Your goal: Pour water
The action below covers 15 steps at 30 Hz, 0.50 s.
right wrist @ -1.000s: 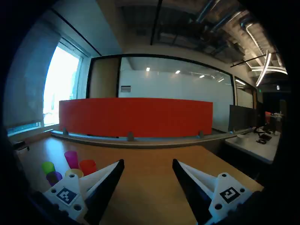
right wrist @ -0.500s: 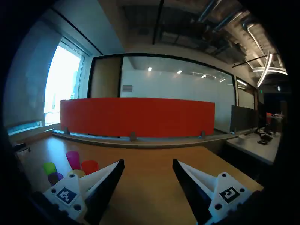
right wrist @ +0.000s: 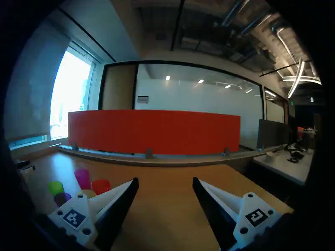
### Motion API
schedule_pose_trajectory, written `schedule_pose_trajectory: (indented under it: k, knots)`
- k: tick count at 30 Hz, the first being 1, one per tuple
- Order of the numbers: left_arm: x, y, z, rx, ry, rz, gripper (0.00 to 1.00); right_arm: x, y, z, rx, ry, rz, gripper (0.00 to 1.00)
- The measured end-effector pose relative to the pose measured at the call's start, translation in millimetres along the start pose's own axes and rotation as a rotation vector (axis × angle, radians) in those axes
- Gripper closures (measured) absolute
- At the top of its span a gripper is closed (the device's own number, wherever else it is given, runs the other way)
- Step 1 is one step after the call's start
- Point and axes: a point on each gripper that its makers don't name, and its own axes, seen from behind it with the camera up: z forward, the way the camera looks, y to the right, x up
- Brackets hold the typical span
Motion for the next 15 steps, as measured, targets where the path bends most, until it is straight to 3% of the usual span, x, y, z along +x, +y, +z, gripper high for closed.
schedule_pose_trajectory:
  k: [15]
  knots:
    - [0.3, 0.5, -3.4, 0.000, -0.003, 0.003, 0.03, -4.0, -2.0, -4.9, 0.020, 0.031, -0.017, 0.01]
